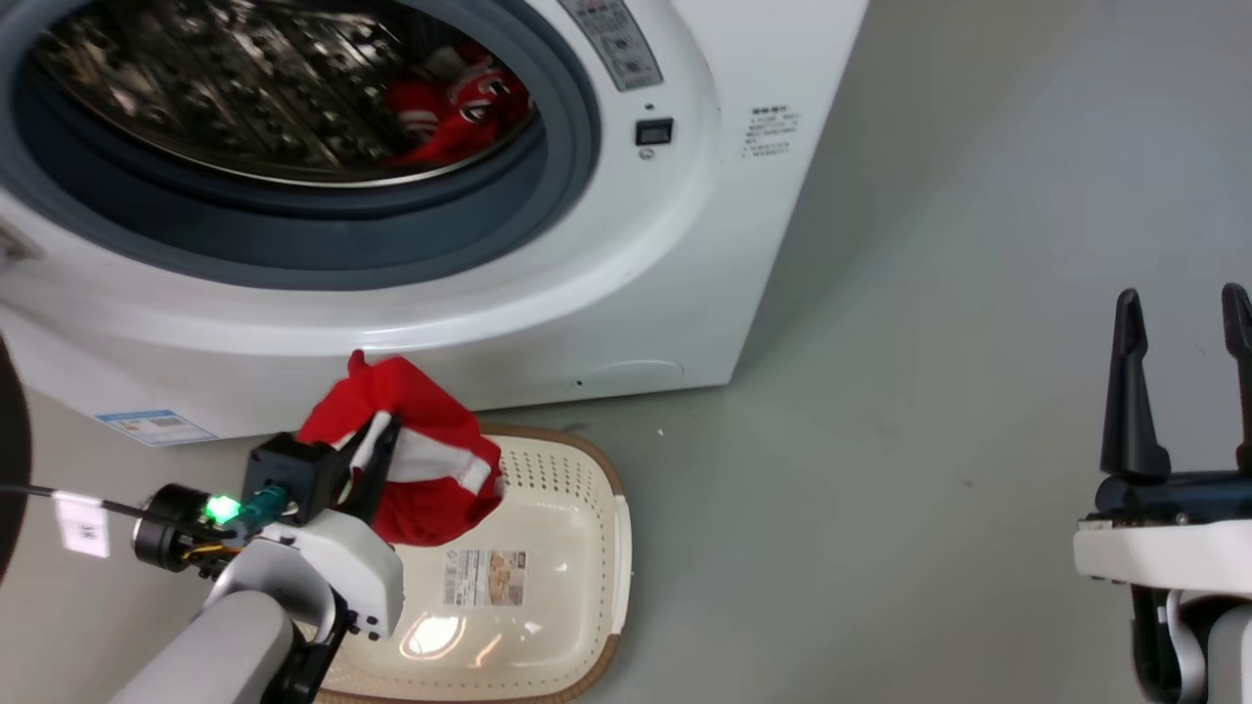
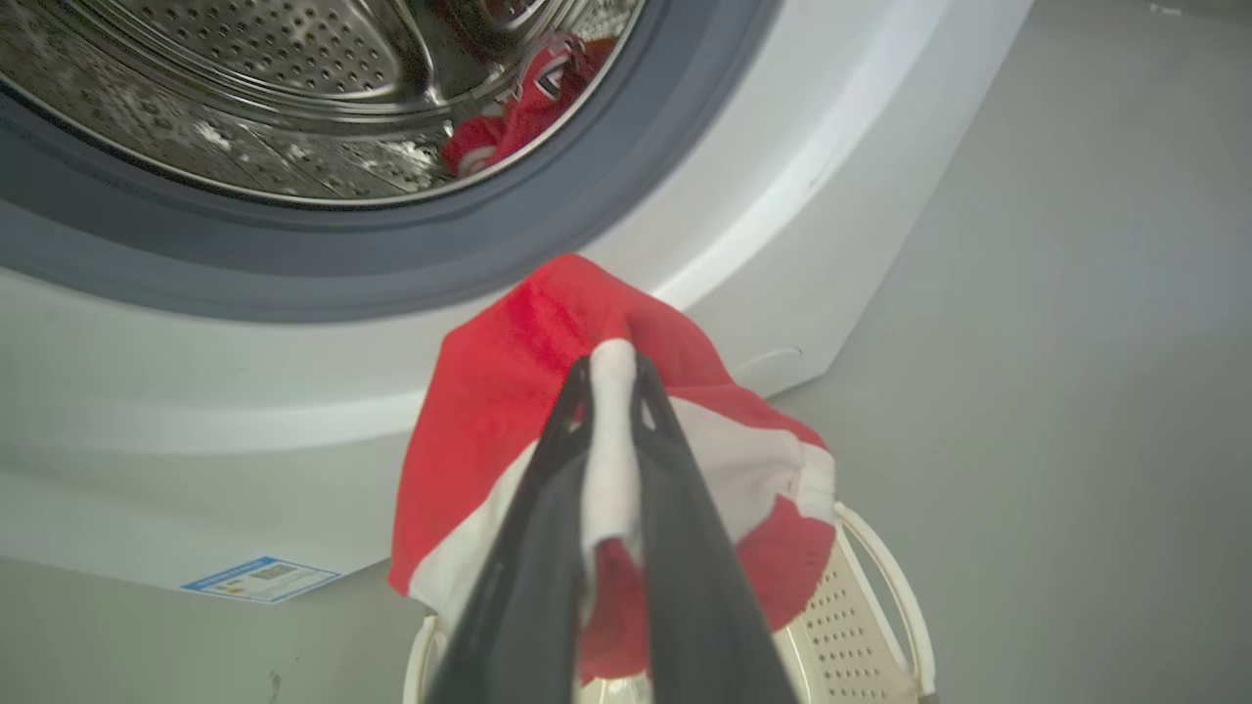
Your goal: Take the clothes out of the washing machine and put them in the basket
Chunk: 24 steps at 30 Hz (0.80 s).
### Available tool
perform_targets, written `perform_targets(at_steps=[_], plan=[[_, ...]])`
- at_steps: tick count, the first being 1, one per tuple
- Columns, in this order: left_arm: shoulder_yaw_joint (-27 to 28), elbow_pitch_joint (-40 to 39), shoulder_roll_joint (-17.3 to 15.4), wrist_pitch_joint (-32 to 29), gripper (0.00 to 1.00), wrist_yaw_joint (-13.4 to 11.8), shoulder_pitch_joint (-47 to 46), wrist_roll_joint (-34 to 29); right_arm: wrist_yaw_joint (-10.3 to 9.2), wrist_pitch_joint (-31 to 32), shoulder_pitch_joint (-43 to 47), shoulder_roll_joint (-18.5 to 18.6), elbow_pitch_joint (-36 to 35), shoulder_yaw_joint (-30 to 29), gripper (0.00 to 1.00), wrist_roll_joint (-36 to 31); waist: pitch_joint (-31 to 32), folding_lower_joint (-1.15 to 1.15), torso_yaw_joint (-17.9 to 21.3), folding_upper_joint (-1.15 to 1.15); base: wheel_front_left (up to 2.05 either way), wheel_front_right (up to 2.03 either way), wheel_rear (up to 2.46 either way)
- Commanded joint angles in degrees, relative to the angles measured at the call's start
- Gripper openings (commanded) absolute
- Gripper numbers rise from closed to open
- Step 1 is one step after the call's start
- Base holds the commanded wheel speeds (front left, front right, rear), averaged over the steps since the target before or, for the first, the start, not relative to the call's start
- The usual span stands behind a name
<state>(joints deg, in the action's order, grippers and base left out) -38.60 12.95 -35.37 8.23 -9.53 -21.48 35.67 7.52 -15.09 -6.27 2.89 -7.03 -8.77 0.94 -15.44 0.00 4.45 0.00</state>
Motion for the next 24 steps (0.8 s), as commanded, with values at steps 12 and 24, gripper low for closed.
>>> perform_targets(at_steps=[12,24], plan=[[-2.6,25.3,6.6,0.7,0.0,7.3,-10.1,0.3,-0.06,-0.1,-4.0,-0.1,-3.4,1.0,1.0,1.0,-15.7,0.0,6.3,0.0,0.0,0.0,0.0],[-2.1,45.6,9.3,0.7,0.0,11.6,-20.9,1.3,-0.06,-0.1,-7.2,-0.1,-4.2,2.2,1.0,3.9,-26.1,0.0,10.7,0.0,0.0,0.0,0.0]])
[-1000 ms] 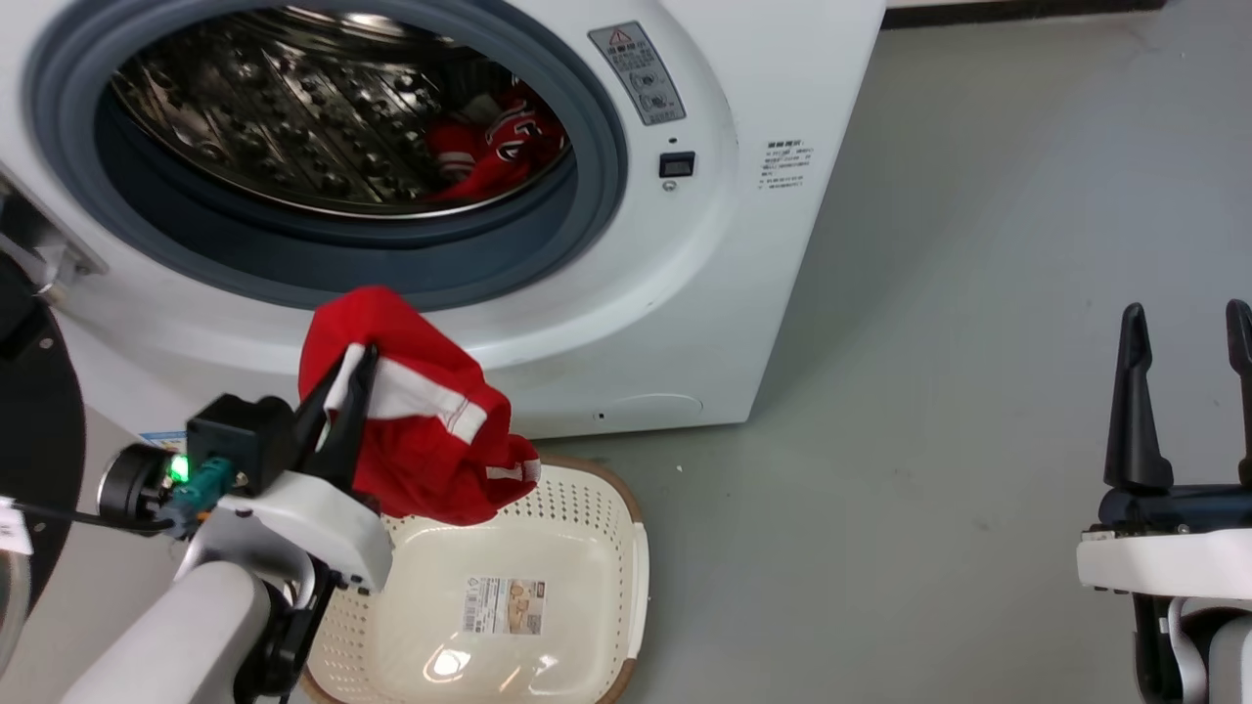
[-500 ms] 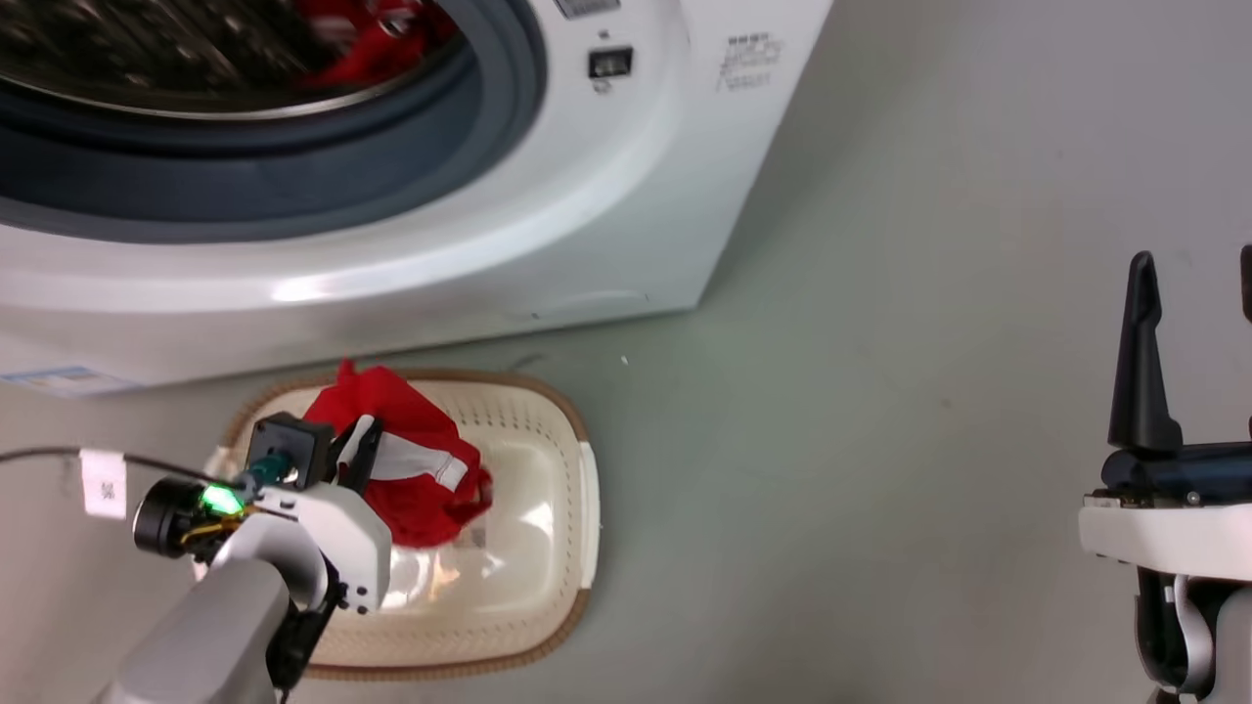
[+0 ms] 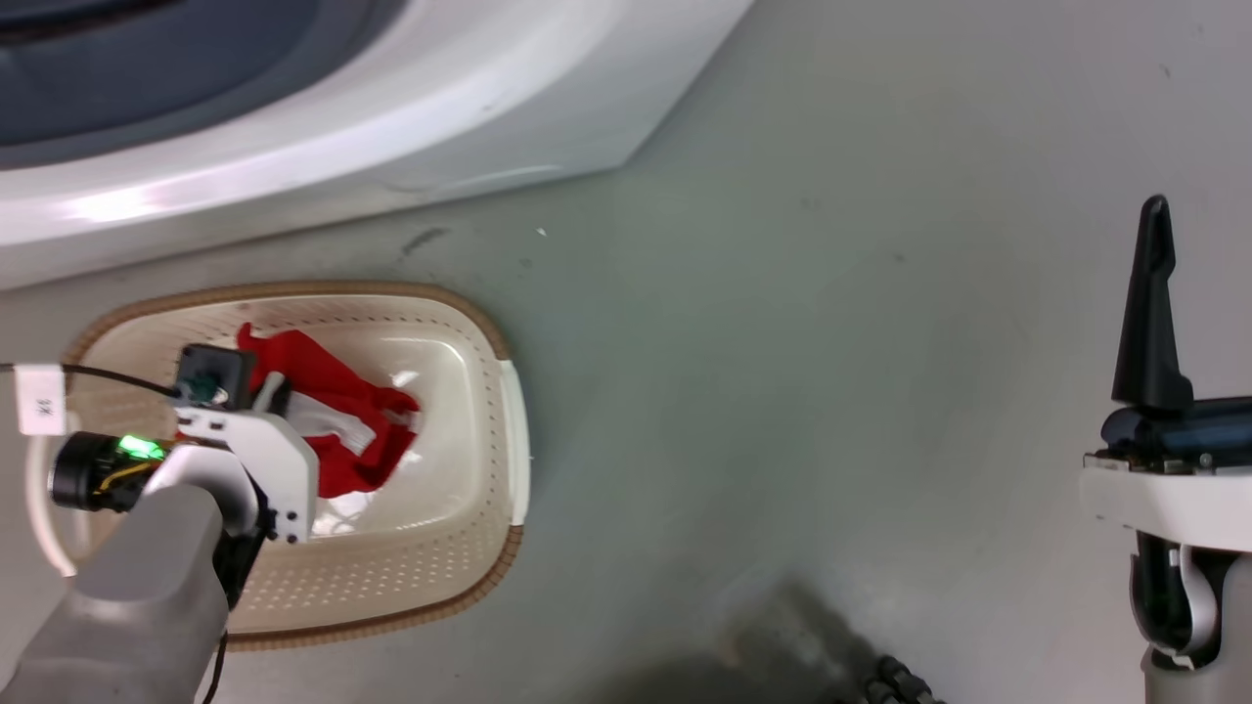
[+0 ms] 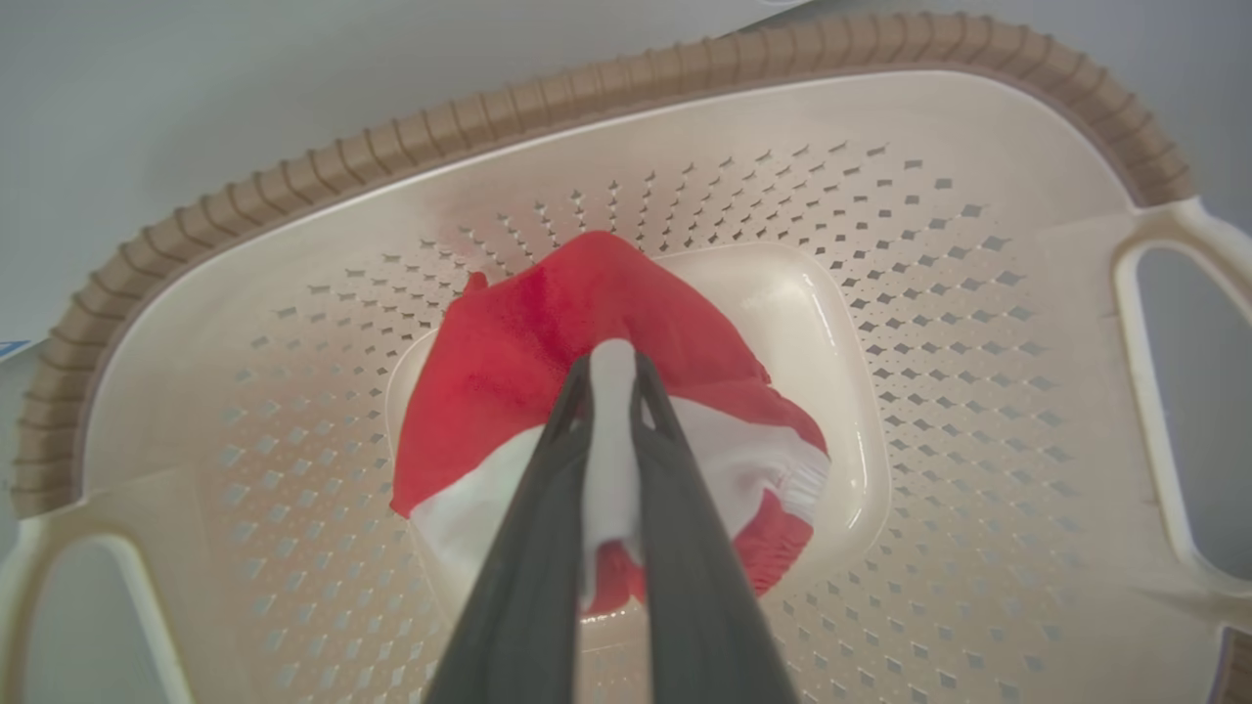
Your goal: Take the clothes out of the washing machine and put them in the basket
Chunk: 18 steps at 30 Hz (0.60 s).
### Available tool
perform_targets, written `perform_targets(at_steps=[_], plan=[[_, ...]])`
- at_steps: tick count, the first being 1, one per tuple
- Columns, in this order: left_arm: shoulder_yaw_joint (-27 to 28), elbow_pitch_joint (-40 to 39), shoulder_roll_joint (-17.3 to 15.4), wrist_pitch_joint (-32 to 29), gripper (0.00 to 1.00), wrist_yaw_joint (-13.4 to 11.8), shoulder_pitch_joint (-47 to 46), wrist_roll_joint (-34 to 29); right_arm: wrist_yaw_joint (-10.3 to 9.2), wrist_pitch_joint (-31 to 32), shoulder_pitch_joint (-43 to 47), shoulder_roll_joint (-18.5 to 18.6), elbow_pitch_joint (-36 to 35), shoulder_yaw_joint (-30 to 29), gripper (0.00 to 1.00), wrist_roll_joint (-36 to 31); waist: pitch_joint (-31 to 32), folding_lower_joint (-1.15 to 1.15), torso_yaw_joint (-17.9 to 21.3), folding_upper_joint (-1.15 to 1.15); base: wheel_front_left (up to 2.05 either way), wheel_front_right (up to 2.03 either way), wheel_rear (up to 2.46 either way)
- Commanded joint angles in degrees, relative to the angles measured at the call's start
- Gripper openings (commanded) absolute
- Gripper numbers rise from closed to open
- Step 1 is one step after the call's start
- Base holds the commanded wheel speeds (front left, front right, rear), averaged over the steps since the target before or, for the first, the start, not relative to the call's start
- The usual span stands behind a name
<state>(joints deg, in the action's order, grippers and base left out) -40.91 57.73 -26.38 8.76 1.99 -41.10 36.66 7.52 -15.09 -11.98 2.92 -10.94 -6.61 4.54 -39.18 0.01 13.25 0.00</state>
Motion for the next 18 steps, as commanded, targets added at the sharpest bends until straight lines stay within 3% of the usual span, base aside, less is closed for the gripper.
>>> perform_targets(at_steps=[1,11,13,18], plan=[[0.5,2.2,0.5,0.2,0.0,0.3,-1.7,0.6,-0.06,-0.1,-1.5,-0.1,-0.2,0.0,1.0,0.5,-2.7,-0.01,2.1,0.0,0.0,0.0,0.0],[0.3,11.4,3.5,2.3,0.0,1.2,-5.4,1.2,-0.06,-0.1,-2.5,-0.1,0.5,-0.1,1.0,0.9,-4.2,-0.01,2.2,0.0,0.0,0.0,0.0],[0.7,12.4,4.3,2.5,1.0,1.4,-5.4,1.8,-0.06,-0.1,-2.4,-0.1,0.8,-0.2,1.0,0.6,-3.6,-0.01,1.7,0.0,0.0,0.0,0.0],[0.2,13.5,5.8,4.1,1.0,2.0,-4.3,1.8,-0.06,-0.1,-2.5,-0.1,1.5,-0.3,1.0,-0.4,-0.7,-0.01,0.2,0.0,0.0,0.0,0.0]])
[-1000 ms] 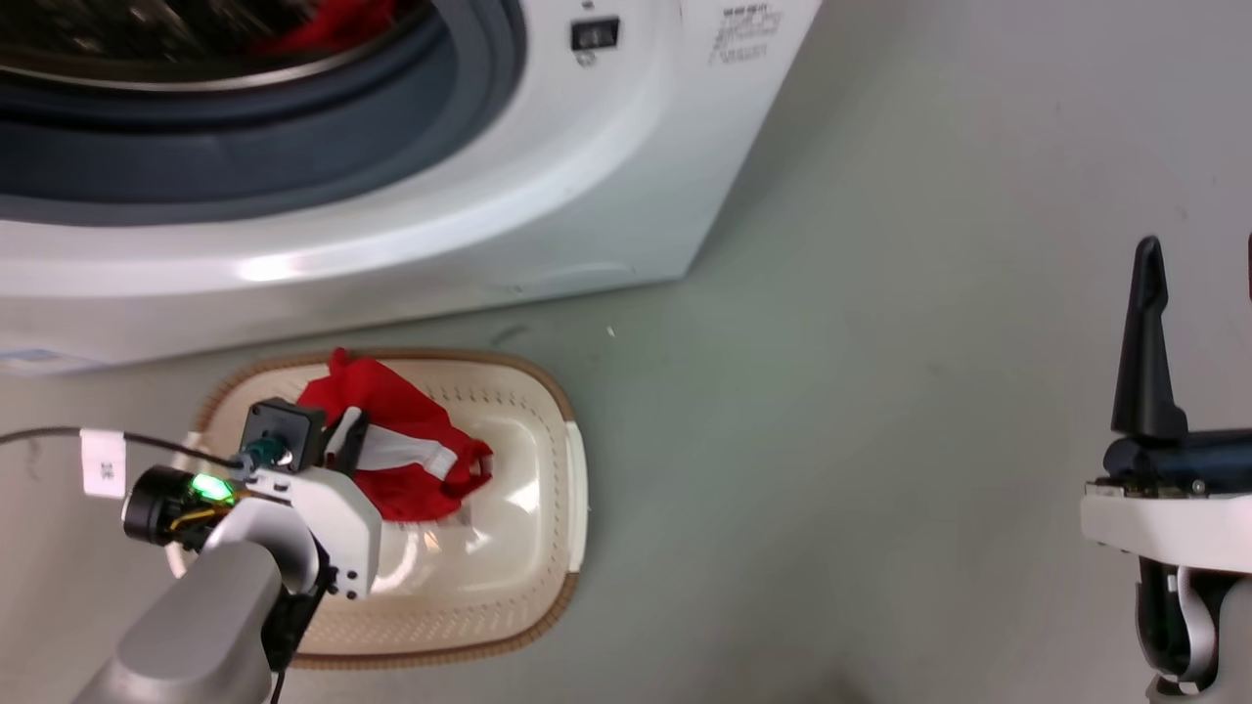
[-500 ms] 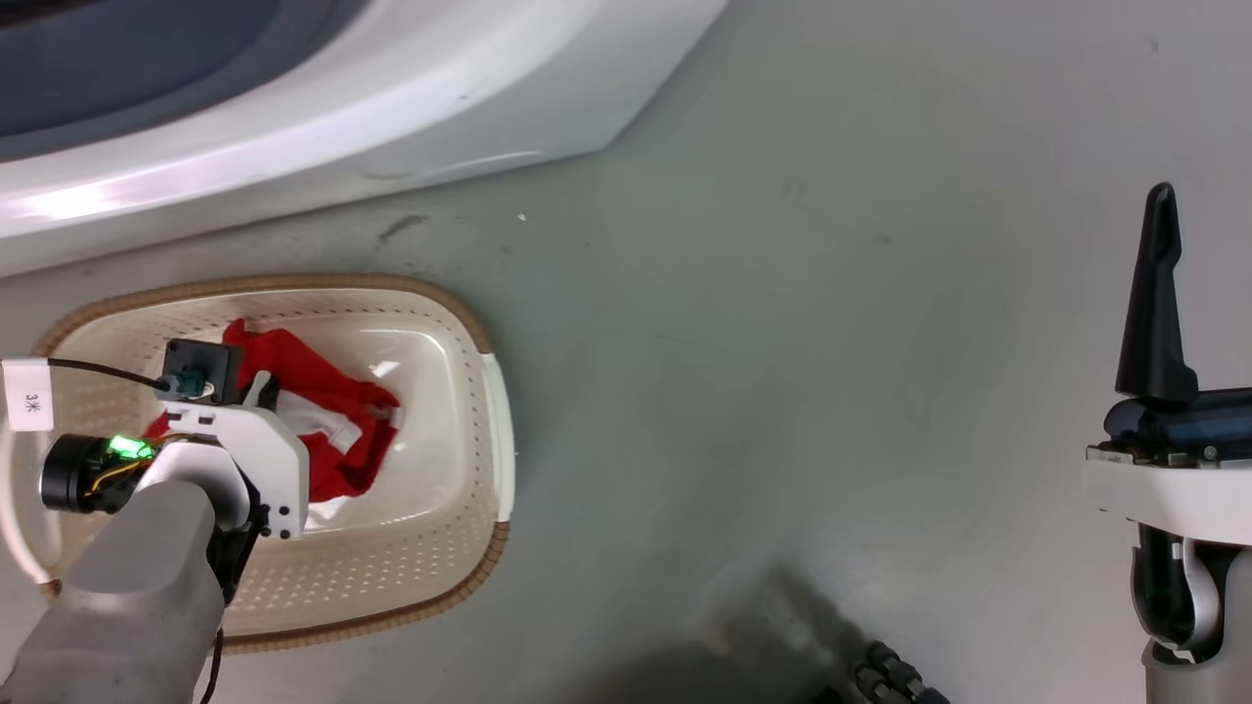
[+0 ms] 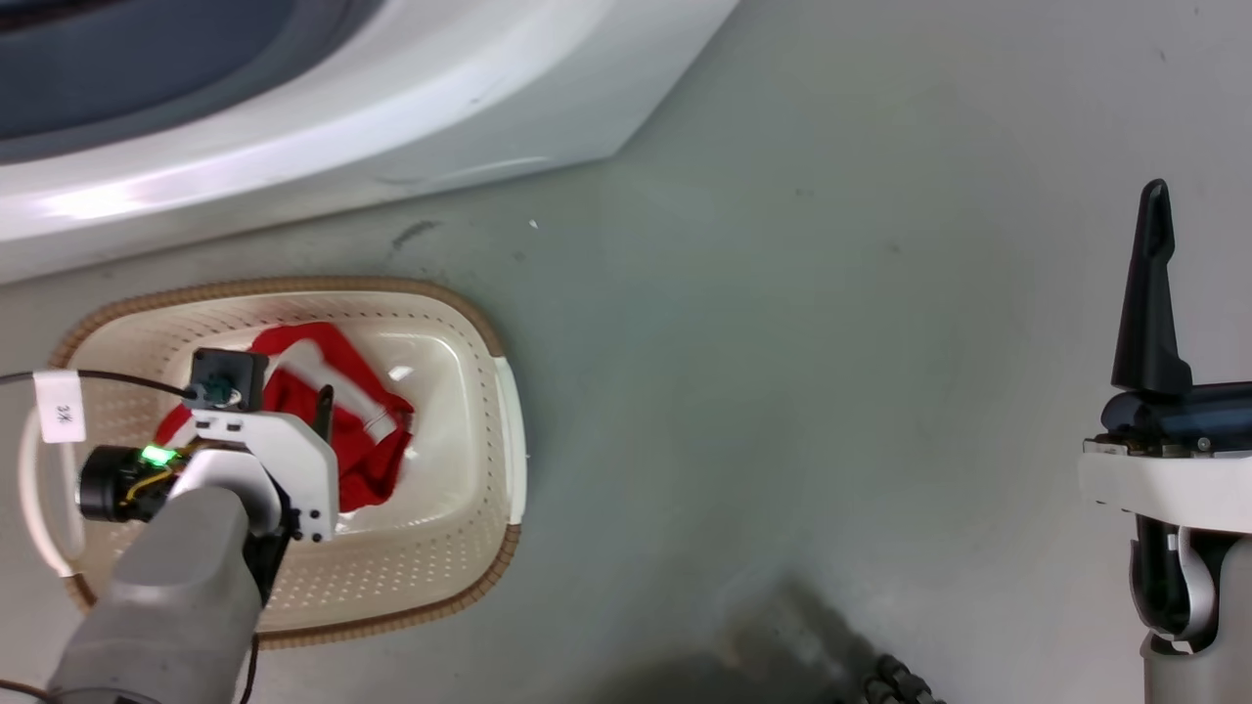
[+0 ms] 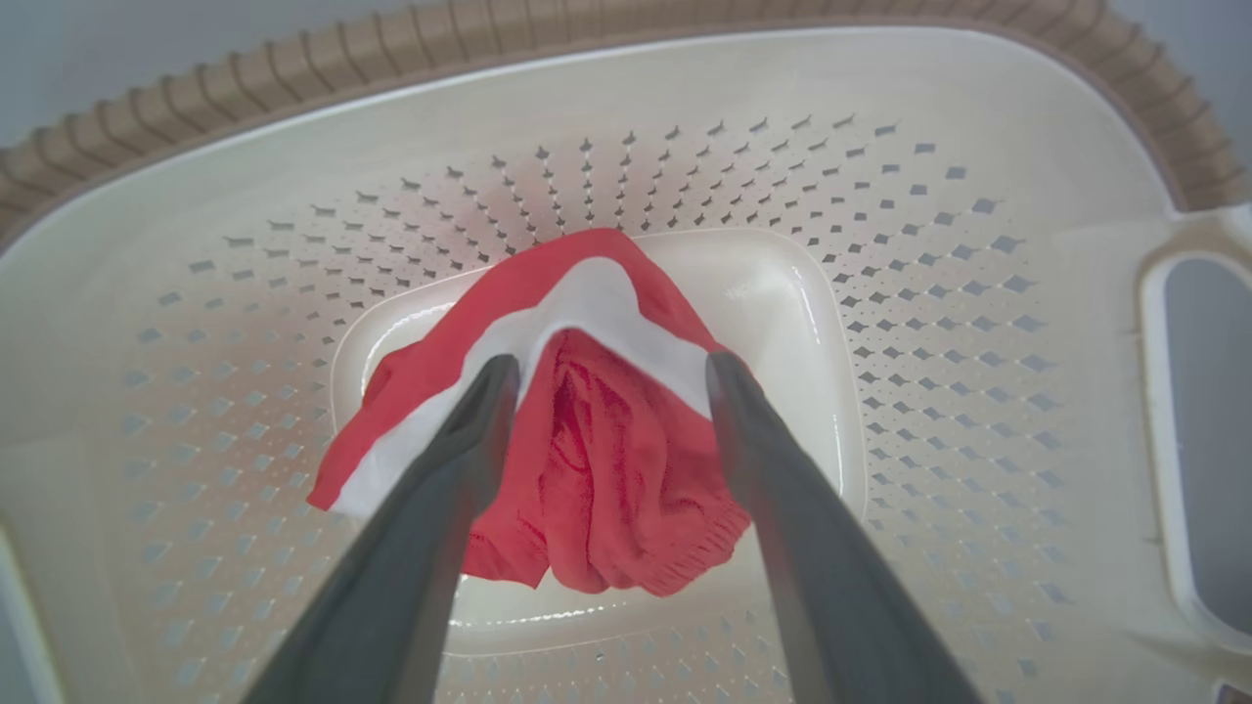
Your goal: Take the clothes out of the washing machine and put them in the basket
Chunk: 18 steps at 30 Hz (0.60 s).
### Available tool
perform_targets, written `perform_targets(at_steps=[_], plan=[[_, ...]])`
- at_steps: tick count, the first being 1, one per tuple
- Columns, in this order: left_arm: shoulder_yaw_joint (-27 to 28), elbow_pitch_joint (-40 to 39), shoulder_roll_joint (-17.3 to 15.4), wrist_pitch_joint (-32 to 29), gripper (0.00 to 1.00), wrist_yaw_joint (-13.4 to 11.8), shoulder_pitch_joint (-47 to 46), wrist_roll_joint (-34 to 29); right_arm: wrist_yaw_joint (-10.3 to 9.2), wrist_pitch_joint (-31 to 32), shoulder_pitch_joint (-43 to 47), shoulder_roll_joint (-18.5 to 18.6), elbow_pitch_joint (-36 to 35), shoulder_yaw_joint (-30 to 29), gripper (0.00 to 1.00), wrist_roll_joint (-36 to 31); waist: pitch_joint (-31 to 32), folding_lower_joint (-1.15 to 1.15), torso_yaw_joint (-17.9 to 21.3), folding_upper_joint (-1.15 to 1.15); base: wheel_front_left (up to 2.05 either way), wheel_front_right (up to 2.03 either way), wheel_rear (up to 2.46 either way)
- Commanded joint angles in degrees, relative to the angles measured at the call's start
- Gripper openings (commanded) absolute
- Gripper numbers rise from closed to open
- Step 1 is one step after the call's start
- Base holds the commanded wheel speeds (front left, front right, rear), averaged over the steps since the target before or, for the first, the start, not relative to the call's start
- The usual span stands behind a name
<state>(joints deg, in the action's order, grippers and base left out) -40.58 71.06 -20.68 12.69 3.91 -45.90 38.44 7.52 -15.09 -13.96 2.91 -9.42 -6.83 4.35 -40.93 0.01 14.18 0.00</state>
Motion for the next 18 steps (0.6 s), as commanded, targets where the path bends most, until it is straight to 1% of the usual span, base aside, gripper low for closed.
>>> perform_targets(at_steps=[1,6,9,11,18], plan=[[0.0,0.2,0.6,0.6,1.0,0.2,0.8,0.2,-0.06,-0.1,-0.4,0.0,0.1,-0.3,1.0,-0.6,1.9,-0.01,-1.2,0.0,0.0,0.0,0.0],[-0.1,-0.5,1.9,2.2,1.0,1.0,2.8,-0.1,-0.06,-0.1,0.3,-0.1,0.9,-2.0,1.0,-2.1,6.6,-0.01,-3.6,0.0,0.0,0.0,0.0],[1.1,-3.0,2.5,2.5,1.0,1.3,4.6,0.4,-0.06,-0.1,1.1,0.0,1.3,-2.6,1.0,-2.8,9.6,-0.01,-5.1,0.0,0.0,0.0,0.0],[2.6,-6.5,1.9,2.6,1.0,1.3,5.7,0.1,-0.07,-0.1,1.5,0.0,1.6,-2.9,1.0,-3.4,11.1,-0.01,-5.9,0.0,0.0,0.0,0.0],[9.1,-22.4,0.1,2.5,1.0,-1.4,11.9,-4.0,-0.06,-0.1,3.4,-0.1,2.6,-3.5,1.0,-4.4,15.7,-0.01,-8.4,0.0,0.0,0.0,0.0]])
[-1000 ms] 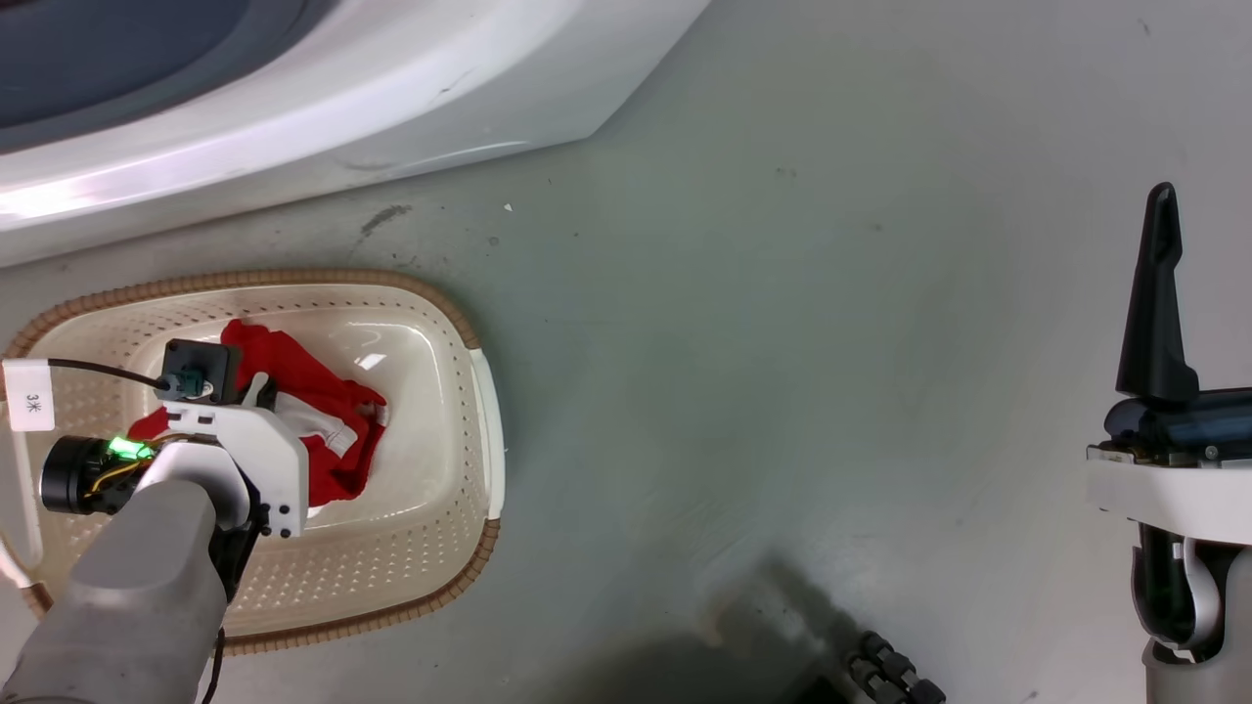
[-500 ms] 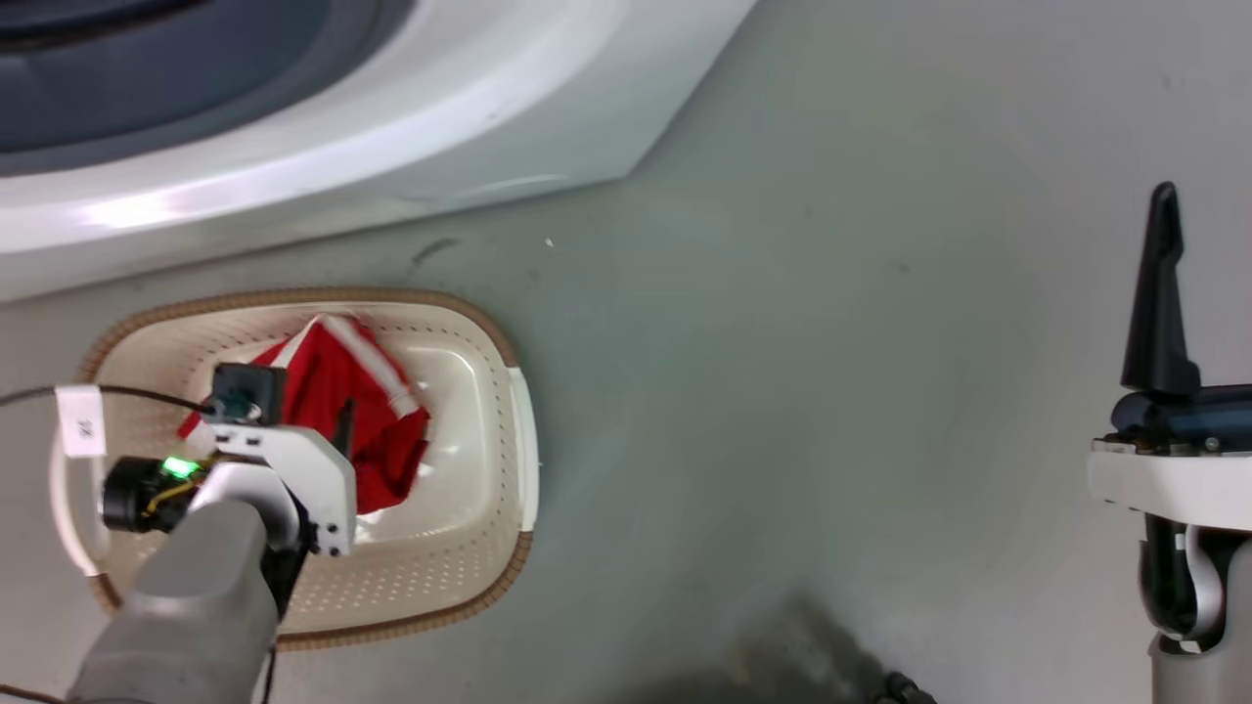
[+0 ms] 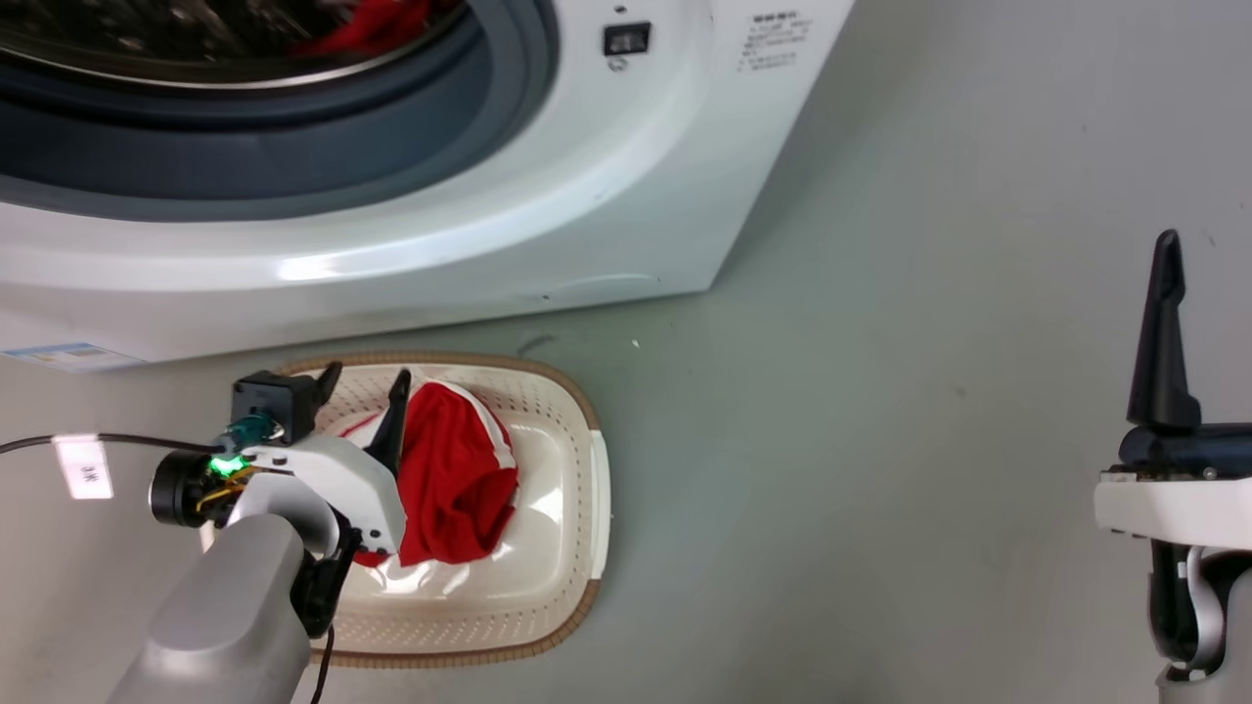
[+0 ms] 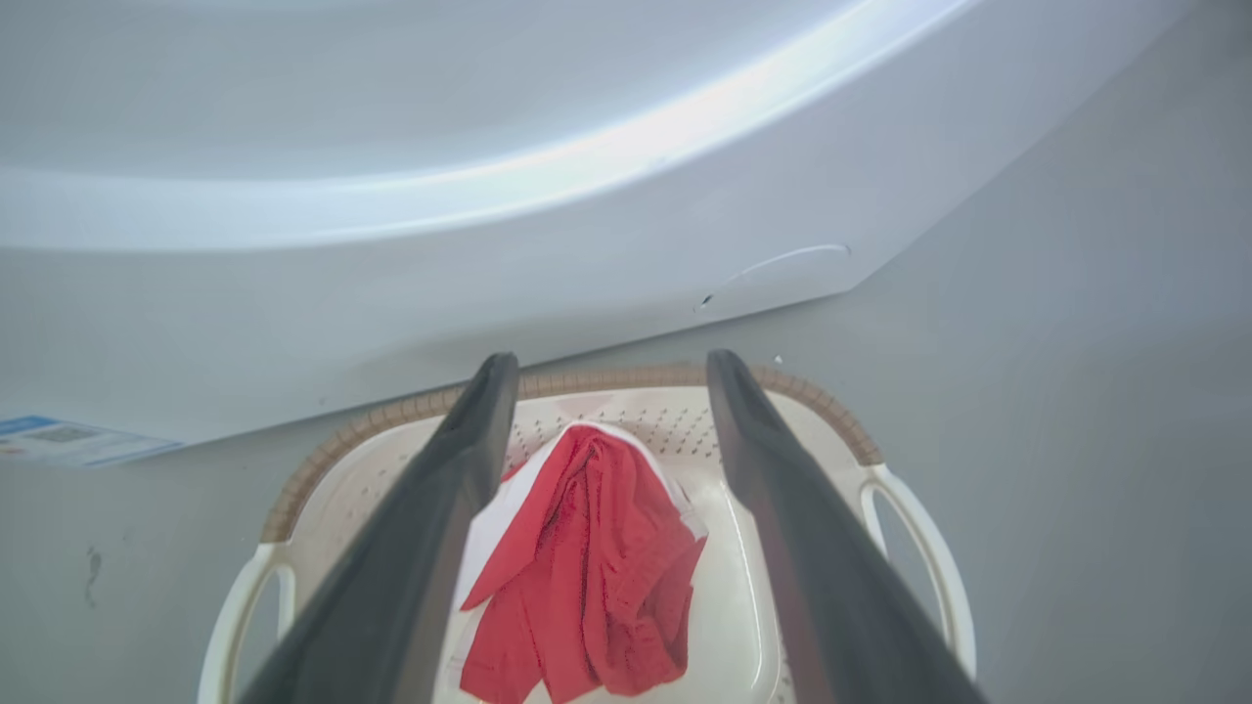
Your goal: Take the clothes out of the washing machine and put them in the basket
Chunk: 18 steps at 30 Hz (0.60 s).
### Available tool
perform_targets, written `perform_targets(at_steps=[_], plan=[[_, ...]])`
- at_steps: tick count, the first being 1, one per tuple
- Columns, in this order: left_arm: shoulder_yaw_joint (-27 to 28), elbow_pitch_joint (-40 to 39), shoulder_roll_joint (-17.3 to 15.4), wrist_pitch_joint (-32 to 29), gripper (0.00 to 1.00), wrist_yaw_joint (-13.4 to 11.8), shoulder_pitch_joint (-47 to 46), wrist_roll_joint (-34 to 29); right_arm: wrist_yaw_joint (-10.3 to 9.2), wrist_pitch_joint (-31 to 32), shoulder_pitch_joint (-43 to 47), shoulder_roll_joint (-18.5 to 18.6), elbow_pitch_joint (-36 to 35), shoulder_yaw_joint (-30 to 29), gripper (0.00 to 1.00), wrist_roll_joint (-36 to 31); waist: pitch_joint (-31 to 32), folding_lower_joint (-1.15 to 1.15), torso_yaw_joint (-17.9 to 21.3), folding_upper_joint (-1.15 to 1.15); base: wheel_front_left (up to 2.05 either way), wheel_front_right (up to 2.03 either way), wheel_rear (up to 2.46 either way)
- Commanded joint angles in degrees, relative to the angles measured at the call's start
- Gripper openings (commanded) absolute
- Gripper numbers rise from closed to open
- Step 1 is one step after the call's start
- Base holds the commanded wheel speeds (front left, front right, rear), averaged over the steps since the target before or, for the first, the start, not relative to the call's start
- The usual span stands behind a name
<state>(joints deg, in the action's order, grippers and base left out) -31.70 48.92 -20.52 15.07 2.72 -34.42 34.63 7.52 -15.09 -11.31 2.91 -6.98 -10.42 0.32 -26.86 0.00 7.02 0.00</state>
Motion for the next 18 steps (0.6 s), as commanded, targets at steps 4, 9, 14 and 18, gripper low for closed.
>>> perform_targets(at_steps=[4,9,14,18], plan=[[4.9,-10.0,-1.4,0.1,1.0,-1.0,4.9,-2.8,-0.06,-0.1,1.2,0.0,0.7,0.5,1.0,0.1,3.8,0.0,-1.4,0.0,0.0,0.0,0.0],[9.4,-20.8,-2.8,0.1,1.0,-2.3,9.7,-5.5,-0.06,-0.1,2.1,0.0,1.2,0.8,1.0,0.7,5.8,0.0,-0.8,0.0,0.0,0.0,0.0],[11.2,-27.0,-5.0,0.0,1.0,-3.1,11.6,-6.1,-0.06,-0.1,2.3,0.0,1.5,1.2,1.0,1.6,6.0,0.0,1.1,0.0,0.0,0.0,0.0],[12.4,-30.7,-7.5,-2.0,1.0,-3.6,9.7,-5.9,-0.06,-0.1,2.5,-0.1,1.6,1.2,1.0,2.6,4.7,0.0,3.0,0.0,0.0,0.0,0.0]])
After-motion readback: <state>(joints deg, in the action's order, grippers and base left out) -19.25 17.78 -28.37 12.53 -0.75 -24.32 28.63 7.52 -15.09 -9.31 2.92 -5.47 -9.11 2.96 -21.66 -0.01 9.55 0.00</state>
